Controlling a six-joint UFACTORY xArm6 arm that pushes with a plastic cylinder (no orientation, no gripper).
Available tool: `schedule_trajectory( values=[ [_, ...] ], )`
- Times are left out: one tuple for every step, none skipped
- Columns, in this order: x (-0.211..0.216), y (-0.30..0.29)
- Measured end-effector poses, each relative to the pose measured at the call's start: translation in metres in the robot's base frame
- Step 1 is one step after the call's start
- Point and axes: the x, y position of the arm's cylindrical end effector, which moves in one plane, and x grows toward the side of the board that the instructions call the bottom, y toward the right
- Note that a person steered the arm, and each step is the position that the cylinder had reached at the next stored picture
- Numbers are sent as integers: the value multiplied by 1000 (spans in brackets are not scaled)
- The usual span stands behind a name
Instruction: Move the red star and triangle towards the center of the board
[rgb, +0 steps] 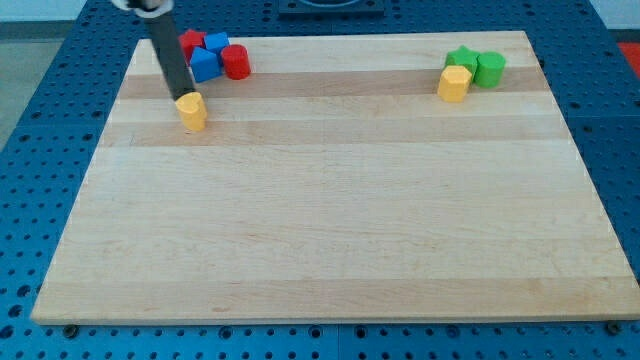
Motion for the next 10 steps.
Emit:
schedule_trajectory(
  values=[
    [-6,-37],
    [-38,-60],
    [-81,-62],
    [-121,-61],
    [-124,-45],
    [-123,-21],
    [-122,-4],
    [-117,10],
    [-104,22],
    [-85,32]
  ],
)
